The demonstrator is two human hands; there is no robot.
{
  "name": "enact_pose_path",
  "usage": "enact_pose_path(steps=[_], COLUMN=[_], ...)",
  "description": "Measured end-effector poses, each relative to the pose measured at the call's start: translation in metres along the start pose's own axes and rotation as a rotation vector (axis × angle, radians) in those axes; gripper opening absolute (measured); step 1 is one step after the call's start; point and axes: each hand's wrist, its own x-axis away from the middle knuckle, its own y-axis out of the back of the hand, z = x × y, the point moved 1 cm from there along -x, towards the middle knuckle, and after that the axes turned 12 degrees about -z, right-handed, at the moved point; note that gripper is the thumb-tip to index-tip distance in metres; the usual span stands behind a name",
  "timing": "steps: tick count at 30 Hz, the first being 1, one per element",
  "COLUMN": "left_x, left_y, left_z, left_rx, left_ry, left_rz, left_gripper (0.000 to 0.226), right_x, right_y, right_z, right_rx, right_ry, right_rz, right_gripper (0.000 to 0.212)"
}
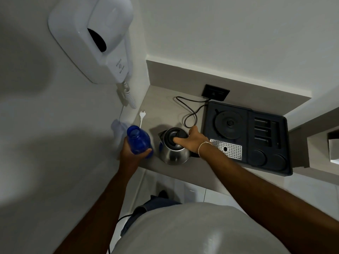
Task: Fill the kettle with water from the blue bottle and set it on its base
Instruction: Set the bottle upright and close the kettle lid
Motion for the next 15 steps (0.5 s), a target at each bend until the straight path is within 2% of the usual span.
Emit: enact_pose_path(steps=[2,4,7,9,12,15], left_x=[-0.003,-0.003,-0.002,-0.002,0.016,0.043], left_y=[0.003,0.009,0.015,0.018,0.023,0.033], left_z=[0.012,0.027,0.062,0.084,0.064,0.007], left_rx=[-0.086,-0.269,-0.578,-0.719,-0.649,-0.348], left_ry=[0.012,-0.015,-0.161,-0.168,-0.151,-0.222], left_rz=[0.018,0.013,0.053,0.075,-0.011,-0.286], left_gripper=[0.089,0.082,0.062,0.043,0.028,0.027], right_x=[0.001,0.002,0.003,0.004,0.005,0.004], right_y=[0.0,0.0,0.0,0.0,0.0,-0.001], right_z=[0.0,0.0,-0.002,-0.002,-0.002,-0.004], right_rx=[-0.002,-0.005,0.005,0.008,0.005,0.014], right_ry=[0.0,0.002,0.019,0.031,0.044,0.051], right_rz=[-0.011,-0.019,-0.034,-0.044,-0.046,-0.054], right_gripper=[0.082,0.08,0.079,0.078,0.077,0.077])
